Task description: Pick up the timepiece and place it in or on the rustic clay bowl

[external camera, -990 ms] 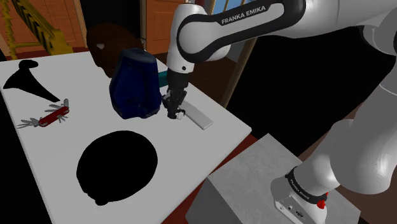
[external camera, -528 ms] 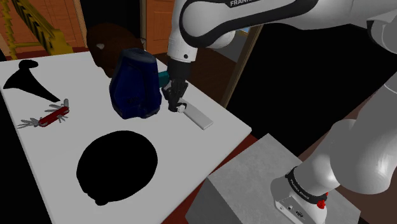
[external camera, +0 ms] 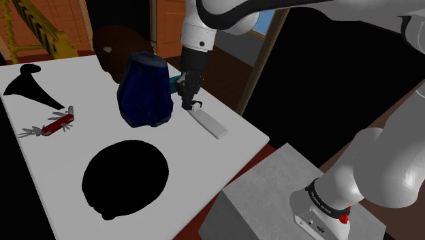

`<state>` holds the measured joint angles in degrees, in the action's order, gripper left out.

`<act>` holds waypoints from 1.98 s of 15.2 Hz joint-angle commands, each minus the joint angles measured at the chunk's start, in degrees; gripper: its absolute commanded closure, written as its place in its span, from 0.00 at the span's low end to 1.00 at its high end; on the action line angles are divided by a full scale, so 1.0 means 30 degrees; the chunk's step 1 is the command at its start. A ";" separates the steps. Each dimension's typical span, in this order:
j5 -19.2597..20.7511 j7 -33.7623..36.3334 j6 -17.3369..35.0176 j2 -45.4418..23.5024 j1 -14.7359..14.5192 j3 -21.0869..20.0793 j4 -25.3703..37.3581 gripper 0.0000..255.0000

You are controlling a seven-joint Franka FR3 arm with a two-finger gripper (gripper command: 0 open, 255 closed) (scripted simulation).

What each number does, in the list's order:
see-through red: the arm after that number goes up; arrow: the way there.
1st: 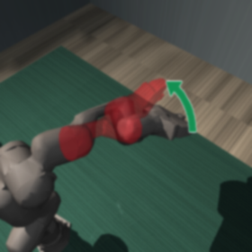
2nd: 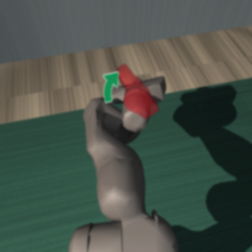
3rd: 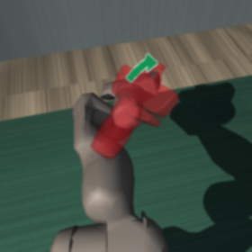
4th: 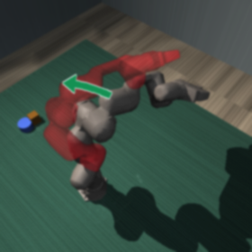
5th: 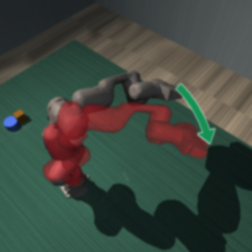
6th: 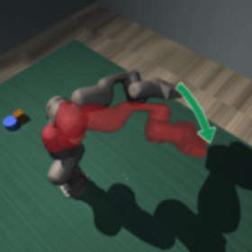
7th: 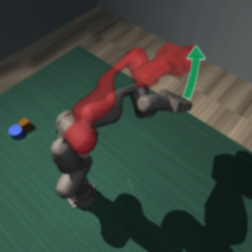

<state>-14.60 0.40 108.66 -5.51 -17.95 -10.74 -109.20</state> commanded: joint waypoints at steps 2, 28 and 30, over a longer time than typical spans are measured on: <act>0.0014 0.0170 -0.0660 0.0208 0.0000 -0.0006 0.0467 1.00; 0.0970 0.7957 -0.2161 -0.2477 -0.4114 -0.3019 0.6447 1.00; 0.1307 0.8903 -0.2214 -0.3224 -0.4752 -0.3301 0.7433 1.00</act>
<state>-11.12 25.80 102.22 -14.15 -31.41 -20.29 -88.38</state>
